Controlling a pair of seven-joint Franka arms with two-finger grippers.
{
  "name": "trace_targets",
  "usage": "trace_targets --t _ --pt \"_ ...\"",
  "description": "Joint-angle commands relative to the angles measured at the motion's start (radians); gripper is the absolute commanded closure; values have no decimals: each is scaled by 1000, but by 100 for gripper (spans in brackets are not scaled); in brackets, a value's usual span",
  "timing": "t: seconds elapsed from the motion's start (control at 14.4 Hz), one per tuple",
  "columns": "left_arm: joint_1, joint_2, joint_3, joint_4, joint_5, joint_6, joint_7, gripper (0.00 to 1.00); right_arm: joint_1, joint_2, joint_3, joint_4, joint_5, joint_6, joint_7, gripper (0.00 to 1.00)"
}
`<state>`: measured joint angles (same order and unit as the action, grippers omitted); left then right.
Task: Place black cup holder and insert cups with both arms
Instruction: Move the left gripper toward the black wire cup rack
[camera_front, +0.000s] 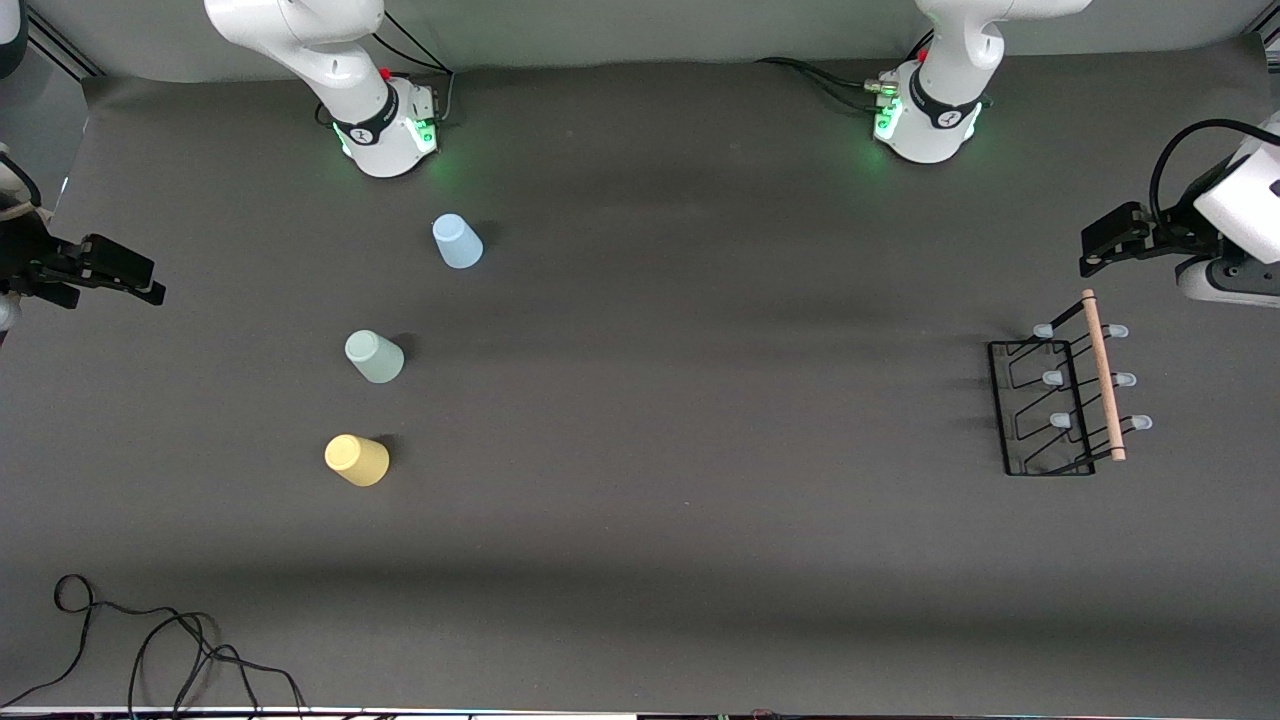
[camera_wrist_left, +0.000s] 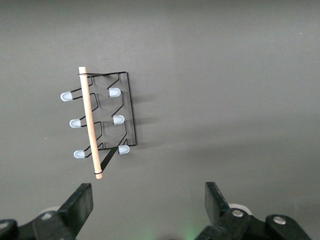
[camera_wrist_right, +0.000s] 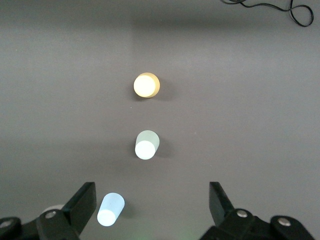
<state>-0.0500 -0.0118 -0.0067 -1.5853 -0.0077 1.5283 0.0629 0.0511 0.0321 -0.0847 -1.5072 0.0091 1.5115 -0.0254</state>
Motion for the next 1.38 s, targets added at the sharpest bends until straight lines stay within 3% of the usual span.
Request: trace_targets --t 0.0,0.48,0.9,1.11,1.32 --pt "-4 -10 1 -2 17 -13 12 0 6 -8 -4 -22 17 -2 -5 0" --pt "21 -14 31 -7 17 -17 29 0 4 -12 -4 -28 9 23 1 0" --pt "205 -19 45 -51 17 19 267 0 6 -11 -6 -28 9 12 2 0" --pt "216 -45 45 -168 17 128 267 0 6 -12 -6 -22 9 12 -1 0" --pt "209 -69 42 -376 17 355 259 0 6 -12 -6 -27 6 12 -4 0"
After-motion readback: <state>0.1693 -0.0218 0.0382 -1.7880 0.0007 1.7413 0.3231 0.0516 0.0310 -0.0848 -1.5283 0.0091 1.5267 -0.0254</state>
